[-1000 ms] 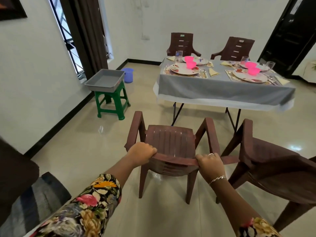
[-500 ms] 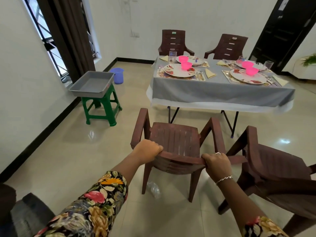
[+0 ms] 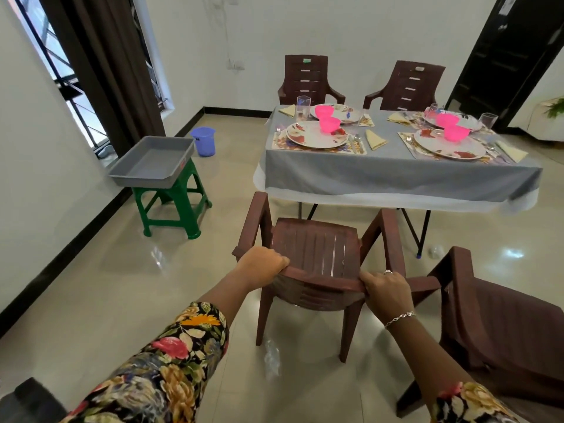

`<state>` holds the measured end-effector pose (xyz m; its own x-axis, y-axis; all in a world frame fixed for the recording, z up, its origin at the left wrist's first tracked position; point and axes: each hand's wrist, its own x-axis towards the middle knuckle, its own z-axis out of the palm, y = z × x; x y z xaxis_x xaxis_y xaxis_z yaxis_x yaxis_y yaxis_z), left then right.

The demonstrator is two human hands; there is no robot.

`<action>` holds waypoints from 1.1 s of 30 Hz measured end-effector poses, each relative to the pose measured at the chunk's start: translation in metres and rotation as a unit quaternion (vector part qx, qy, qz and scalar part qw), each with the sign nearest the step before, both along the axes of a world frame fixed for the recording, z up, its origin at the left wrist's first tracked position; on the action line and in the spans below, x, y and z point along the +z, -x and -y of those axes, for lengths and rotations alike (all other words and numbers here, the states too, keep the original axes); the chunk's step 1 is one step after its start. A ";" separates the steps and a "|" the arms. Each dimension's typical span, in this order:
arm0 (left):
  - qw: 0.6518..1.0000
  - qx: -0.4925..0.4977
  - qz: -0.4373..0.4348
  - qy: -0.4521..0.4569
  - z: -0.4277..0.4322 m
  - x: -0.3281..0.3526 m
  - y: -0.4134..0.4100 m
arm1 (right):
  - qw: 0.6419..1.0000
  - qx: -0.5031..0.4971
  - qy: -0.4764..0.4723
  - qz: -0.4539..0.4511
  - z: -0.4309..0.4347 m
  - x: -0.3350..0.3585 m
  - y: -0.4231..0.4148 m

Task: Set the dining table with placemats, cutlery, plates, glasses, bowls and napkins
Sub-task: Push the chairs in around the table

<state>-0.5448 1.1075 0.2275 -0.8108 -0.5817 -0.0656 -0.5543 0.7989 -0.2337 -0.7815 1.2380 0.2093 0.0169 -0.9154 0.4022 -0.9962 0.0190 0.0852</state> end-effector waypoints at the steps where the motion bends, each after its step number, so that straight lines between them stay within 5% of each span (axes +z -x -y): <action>1: 1.000 -0.003 0.000 0.000 0.006 0.000 0.006 | 1.000 0.001 -0.002 0.002 0.006 0.000 0.006; 33: 0.999 0.029 -0.033 -0.005 0.105 -0.003 0.124 | 0.999 0.033 0.029 -0.008 0.125 0.003 0.135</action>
<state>-0.6690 1.0026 0.2243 -0.7787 -0.6271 -0.0192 -0.6133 0.7672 -0.1876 -0.9169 1.1133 0.2118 0.0833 -0.8868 0.4545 -0.9939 -0.0409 0.1022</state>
